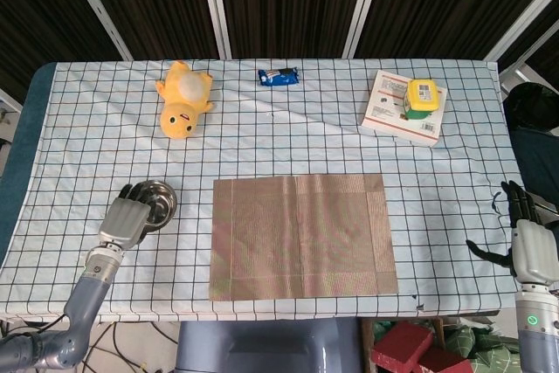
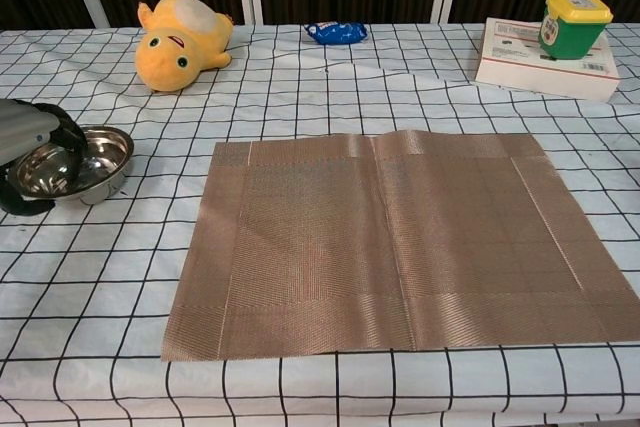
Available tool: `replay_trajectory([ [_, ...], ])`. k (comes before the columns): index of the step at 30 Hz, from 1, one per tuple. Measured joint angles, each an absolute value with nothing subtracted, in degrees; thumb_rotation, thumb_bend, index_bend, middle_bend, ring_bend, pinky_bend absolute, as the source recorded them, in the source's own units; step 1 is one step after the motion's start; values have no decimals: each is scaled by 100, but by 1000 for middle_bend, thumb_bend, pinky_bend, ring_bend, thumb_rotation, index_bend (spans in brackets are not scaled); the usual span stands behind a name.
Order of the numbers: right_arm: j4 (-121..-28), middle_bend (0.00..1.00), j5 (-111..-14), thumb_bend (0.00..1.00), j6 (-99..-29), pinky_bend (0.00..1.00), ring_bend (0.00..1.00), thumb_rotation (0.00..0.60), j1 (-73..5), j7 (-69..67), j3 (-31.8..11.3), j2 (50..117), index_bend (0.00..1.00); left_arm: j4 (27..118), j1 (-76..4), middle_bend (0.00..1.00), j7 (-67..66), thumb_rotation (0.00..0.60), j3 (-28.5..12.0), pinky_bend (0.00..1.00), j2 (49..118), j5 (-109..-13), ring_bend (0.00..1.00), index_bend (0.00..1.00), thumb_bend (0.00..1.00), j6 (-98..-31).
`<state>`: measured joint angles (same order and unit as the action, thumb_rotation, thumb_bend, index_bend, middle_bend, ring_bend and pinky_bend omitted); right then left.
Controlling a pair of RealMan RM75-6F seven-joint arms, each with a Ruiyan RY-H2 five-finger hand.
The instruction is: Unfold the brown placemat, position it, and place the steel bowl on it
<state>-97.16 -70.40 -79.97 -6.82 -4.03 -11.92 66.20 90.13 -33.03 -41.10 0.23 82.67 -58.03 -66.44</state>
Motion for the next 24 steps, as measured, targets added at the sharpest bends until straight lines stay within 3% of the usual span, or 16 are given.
replay_trajectory([
  [7,-9721,0,-7035,75,-7980,157,4,600,-684,-431,-1194,6612,0,8841,-3335,262,-4193,600,-86,154,8335,-5675,85,628,480,-6596],
  [16,-9729,0,-7042,75,-7976,157,4,600,-685,-450,-1193,6611,0,9026,-3340,281,-4131,600,-213,166,8271,-5878,103,660,484,-6751],
  [24,-9728,0,-7025,75,-7963,157,4,600,-689,-466,-1201,6606,0,9689,-3533,280,-4038,600,-566,166,8190,-6356,103,661,484,-6958],
])
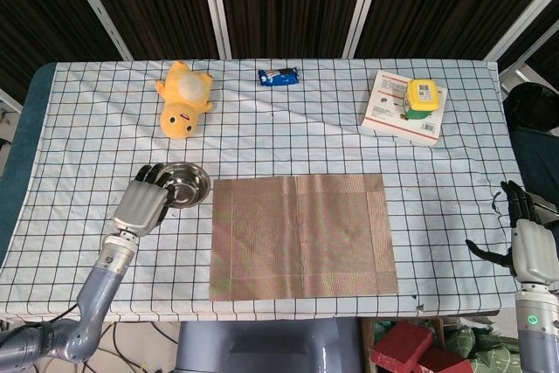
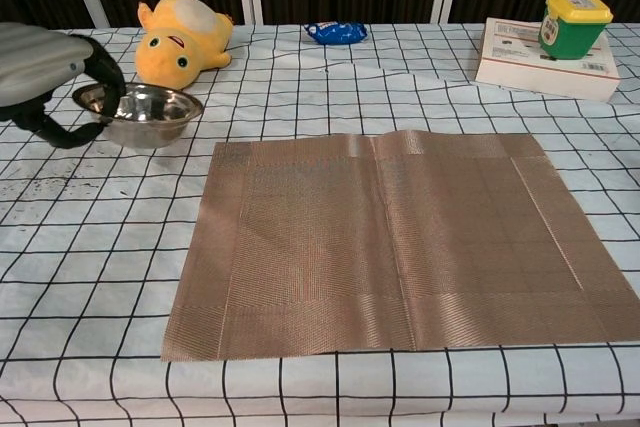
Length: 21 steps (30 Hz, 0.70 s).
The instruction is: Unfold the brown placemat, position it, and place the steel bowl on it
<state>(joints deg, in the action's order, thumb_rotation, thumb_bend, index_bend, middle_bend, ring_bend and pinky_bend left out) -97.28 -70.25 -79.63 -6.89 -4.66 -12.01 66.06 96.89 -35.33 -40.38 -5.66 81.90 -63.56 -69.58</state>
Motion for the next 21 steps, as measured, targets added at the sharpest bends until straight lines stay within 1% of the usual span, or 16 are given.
replay_trajectory([
  [4,-9725,0,-6996,75,-7952,157,4,600,-690,-473,-1211,6600,0,9954,-3772,280,-4145,600,-747,166,8242,-6464,103,660,484,-6904],
  [9,-9731,0,-6967,75,-7943,157,3,600,-692,-472,-1224,6591,0,10065,-4105,281,-4369,600,-913,166,8596,-6487,103,655,484,-6694],
  [15,-9768,0,-6908,75,-7923,157,4,600,-683,-528,-1249,6556,0,9881,-4498,281,-4600,600,-997,166,9308,-6455,103,639,483,-6406],
  [21,-9777,0,-6876,74,-7887,157,4,600,-686,-577,-1265,6534,0,9351,-4872,280,-4728,600,-1052,166,10126,-6367,103,616,475,-6141],
])
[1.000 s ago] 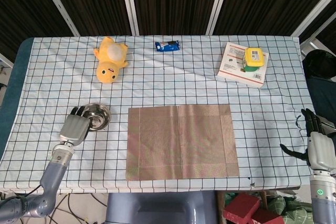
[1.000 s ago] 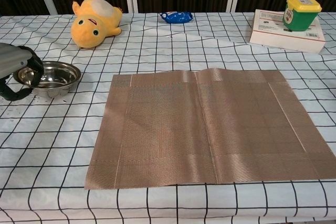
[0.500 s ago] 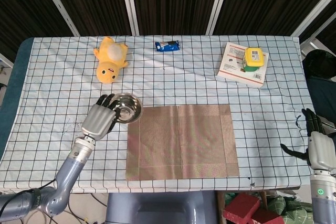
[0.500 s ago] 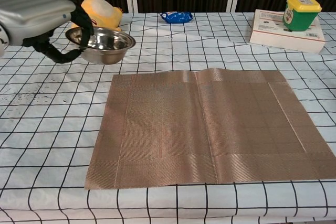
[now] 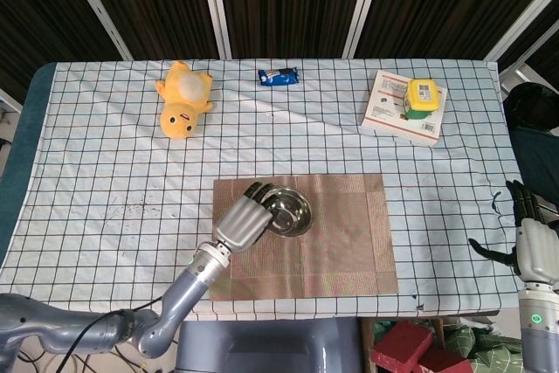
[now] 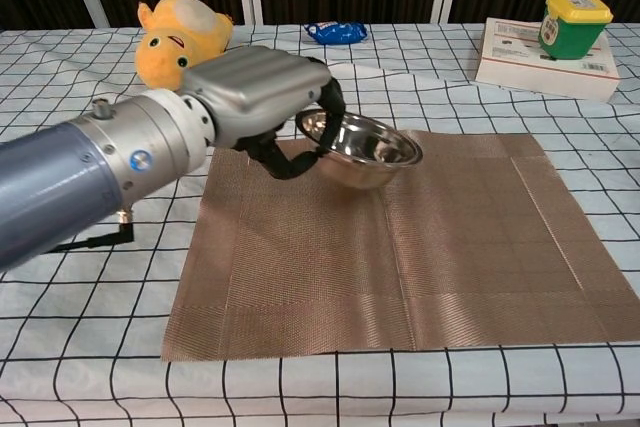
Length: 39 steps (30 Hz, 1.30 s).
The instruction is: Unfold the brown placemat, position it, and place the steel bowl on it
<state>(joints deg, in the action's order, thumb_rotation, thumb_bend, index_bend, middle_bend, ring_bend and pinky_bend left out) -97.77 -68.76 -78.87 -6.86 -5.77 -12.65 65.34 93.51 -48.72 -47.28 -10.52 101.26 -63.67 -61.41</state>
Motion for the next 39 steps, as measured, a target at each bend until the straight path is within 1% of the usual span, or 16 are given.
replay_trajectory([
  [3,-9777,0,-6867,75,-7872,157,3,600,-688,-599,-1268,6528,0,9067,-5024,276,-4773,600,-1060,166,10474,-6338,103,576,404,-6048],
  [6,-9784,0,-6852,74,-7853,157,3,600,-689,-632,-1273,6519,0,8817,-5140,256,-4839,600,-1043,165,10717,-6308,103,527,259,-5965],
  [8,-9787,0,-6840,74,-7842,157,3,600,-689,-655,-1280,6507,0,8680,-5190,227,-4895,600,-1020,153,10853,-6242,103,457,145,-5917],
  [9,-9787,0,-6838,75,-7841,157,3,600,-688,-659,-1282,6503,0,8642,-5205,216,-4923,600,-1008,149,10895,-6208,103,424,114,-5904],
  [11,-9786,0,-6831,75,-7842,157,3,600,-687,-668,-1287,6500,0,8606,-5221,187,-4998,600,-969,138,10926,-6171,98,329,62,-5893],
  [14,-9785,0,-6817,75,-7828,157,3,600,-688,-686,-1292,6491,0,8662,-5213,171,-5114,600,-916,127,10867,-6131,95,258,50,-5913],
  [18,-9777,0,-6831,74,-7822,157,3,600,-692,-653,-1276,6494,0,8949,-5138,168,-5149,600,-866,126,10642,-6099,95,246,50,-6008],
  [21,-9754,0,-6847,75,-7843,157,3,600,-693,-604,-1266,6507,0,9309,-5004,168,-5102,600,-819,126,10346,-6106,95,243,50,-6166],
  [28,-9702,0,-6884,75,-7887,157,3,600,-696,-479,-1237,6548,0,10145,-4409,165,-4725,600,-619,125,9257,-6272,95,234,50,-6827],
  [33,-9645,0,-6955,75,-7938,157,3,600,-708,-322,-1200,6607,0,10539,-3806,146,-4219,600,-402,112,8246,-6352,79,191,50,-7334],
  [35,-9615,0,-7017,75,-7974,157,3,600,-715,-244,-1175,6642,0,10655,-3514,114,-3896,600,-286,88,7799,-6409,56,158,50,-7541],
  [39,-9545,0,-7143,75,-8051,157,3,600,-723,-89,-1122,6711,0,10768,-2940,38,-3202,600,-50,27,7115,-6595,6,82,47,-7963],
])
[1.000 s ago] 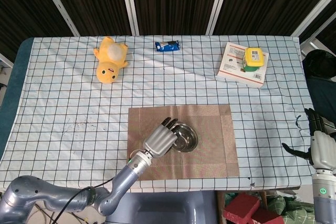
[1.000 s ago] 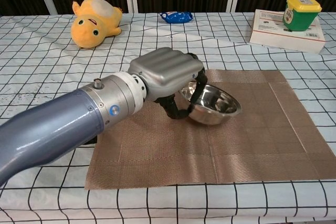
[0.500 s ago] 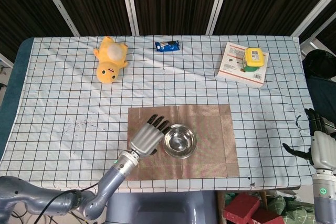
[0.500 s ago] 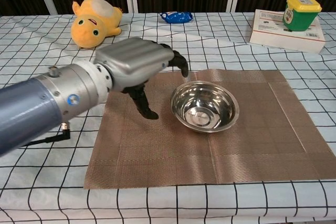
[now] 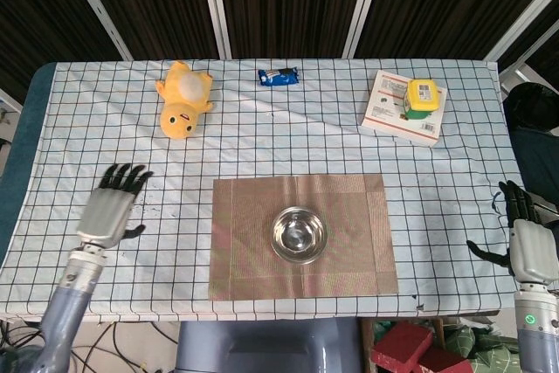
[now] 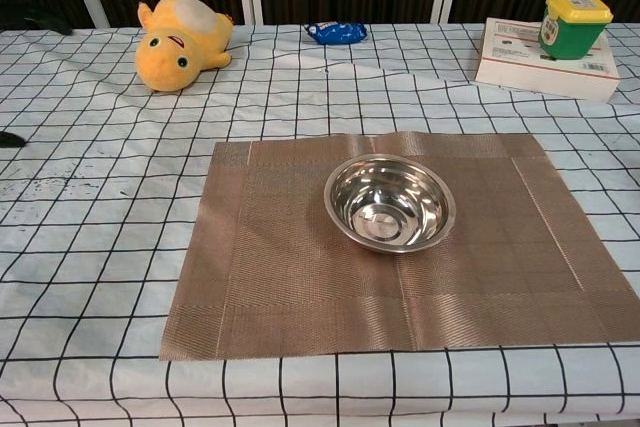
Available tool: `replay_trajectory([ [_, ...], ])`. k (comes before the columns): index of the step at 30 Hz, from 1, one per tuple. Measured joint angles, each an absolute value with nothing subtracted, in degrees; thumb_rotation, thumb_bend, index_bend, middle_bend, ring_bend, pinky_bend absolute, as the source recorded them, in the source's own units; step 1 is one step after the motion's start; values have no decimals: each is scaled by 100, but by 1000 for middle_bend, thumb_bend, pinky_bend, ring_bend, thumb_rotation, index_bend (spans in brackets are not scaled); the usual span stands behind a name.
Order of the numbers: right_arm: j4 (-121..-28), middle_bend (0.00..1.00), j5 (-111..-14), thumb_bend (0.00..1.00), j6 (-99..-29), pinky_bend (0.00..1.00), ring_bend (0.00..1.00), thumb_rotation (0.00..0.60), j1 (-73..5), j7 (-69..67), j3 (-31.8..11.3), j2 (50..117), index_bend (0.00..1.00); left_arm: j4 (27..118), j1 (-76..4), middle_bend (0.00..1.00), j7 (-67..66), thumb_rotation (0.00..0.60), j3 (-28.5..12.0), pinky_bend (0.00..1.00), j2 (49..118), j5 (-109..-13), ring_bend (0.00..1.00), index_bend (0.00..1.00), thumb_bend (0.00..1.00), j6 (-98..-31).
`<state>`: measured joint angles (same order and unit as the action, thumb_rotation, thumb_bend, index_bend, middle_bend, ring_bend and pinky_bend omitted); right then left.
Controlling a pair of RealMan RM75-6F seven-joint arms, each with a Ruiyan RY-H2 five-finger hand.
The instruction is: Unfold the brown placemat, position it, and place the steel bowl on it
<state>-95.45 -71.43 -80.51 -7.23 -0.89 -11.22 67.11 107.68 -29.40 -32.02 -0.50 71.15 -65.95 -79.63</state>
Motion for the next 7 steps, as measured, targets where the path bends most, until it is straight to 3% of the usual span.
replay_trajectory([
  [7,-9406,0,-7334,75,-8187,157,3,600,-734,188,-1041,6815,0,10580,-1878,1,-2206,600,438,0,6539,-7334,0,12,45,-8893],
])
